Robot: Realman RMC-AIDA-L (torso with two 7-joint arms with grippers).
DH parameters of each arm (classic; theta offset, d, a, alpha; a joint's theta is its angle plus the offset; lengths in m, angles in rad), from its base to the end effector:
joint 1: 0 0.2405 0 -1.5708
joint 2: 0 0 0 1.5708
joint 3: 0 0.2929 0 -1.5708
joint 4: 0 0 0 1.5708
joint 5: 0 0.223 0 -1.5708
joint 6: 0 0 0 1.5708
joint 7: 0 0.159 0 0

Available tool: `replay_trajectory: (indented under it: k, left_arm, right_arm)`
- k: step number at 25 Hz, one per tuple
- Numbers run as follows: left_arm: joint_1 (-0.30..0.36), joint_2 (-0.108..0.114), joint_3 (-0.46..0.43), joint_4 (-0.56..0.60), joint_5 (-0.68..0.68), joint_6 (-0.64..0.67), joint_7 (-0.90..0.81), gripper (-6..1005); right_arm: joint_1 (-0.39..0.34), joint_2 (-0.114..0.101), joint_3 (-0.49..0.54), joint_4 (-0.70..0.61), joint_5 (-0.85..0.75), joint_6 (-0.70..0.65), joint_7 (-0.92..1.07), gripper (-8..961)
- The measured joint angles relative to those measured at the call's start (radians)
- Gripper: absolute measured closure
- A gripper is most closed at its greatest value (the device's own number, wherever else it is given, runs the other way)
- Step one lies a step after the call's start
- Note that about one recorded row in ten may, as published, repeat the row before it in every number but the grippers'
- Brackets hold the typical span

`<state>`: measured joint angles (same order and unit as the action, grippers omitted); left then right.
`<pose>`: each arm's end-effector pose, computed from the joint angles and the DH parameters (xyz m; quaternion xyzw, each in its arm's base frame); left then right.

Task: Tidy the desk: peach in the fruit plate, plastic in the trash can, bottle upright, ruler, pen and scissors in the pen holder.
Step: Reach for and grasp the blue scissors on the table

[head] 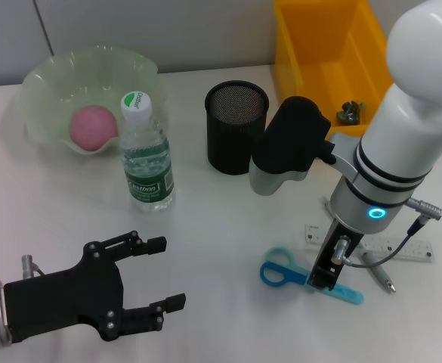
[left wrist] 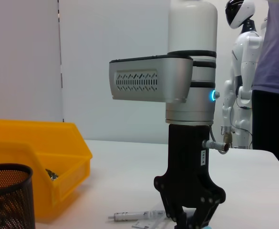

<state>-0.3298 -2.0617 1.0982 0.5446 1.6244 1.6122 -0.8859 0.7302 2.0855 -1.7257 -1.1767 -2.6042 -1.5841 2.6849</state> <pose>-0.3072 0.2801 -0.0694 -0.9489 -0.0540 -0.2926 0.1048 0.1972 0.3606 -0.0979 -0.9057 0.2660 -0.3169 0.0920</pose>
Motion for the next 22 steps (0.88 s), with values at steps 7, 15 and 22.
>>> replay_trajectory:
  k: [7, 15, 22]
  left_arm:
    - [0.000, 0.001, 0.000, 0.000, 0.000, 0.000, -0.004, 202]
    - [0.000, 0.002, 0.001, 0.000, 0.000, 0.002, -0.002, 202]
    - [0.000, 0.000, 0.002, 0.000, 0.002, 0.003, 0.002, 202]
  right_arm:
    - [-0.013, -0.002, 0.008, -0.034, 0.001, -0.001, -0.002, 914]
    - [-0.023, -0.001, 0.010, -0.068, 0.004, -0.022, 0.021, 947]
    - [-0.027, 0.000, 0.003, -0.072, 0.000, -0.015, 0.022, 712]
